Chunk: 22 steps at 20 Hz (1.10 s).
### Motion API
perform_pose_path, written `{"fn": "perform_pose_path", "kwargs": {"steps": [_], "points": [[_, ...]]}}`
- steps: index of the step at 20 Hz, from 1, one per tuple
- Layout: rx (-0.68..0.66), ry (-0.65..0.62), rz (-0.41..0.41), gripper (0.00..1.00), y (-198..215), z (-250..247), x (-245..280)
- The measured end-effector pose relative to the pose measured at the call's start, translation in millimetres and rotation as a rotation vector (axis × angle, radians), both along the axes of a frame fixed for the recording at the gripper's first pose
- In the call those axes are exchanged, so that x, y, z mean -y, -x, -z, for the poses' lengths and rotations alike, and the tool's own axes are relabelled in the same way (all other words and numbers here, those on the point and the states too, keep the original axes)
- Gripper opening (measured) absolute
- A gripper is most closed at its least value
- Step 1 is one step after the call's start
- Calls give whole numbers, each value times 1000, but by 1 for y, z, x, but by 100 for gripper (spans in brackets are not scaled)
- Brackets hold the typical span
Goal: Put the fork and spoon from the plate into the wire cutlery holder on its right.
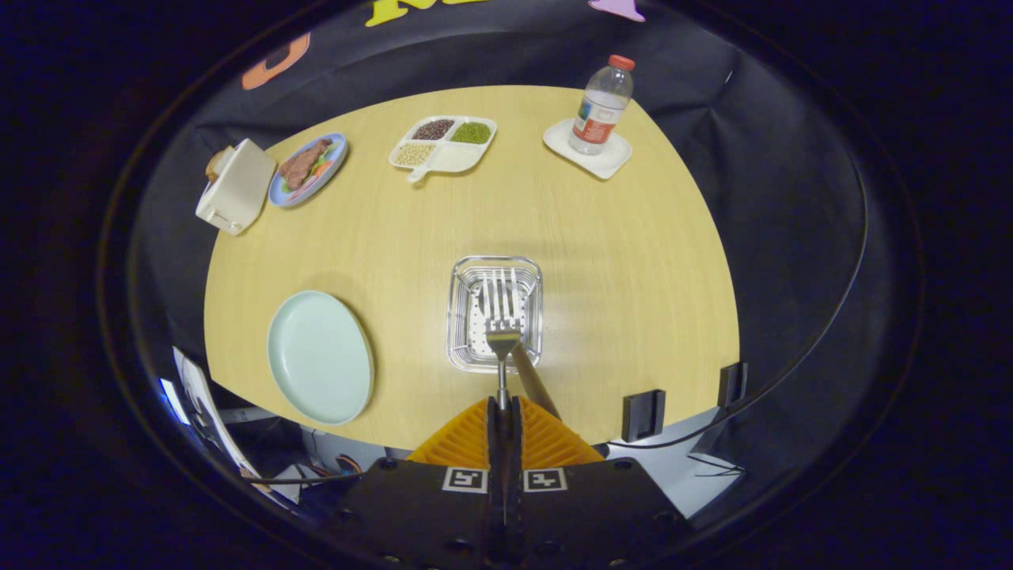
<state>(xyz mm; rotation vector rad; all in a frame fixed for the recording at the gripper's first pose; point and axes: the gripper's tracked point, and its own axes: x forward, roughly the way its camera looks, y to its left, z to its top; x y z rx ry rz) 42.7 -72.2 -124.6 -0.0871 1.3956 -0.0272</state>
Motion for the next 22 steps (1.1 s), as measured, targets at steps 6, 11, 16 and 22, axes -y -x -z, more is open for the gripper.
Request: {"fn": "perform_pose_path", "kwargs": {"steps": [6,11,16,22], "points": [[-2,-4,-4,7,-7,-2,-4],[61,-68,43,25,-18,-18,-13],[155,-126,65,92,-22,-35,-20],[375,-180,88,97,-16,-81,-22]]}}
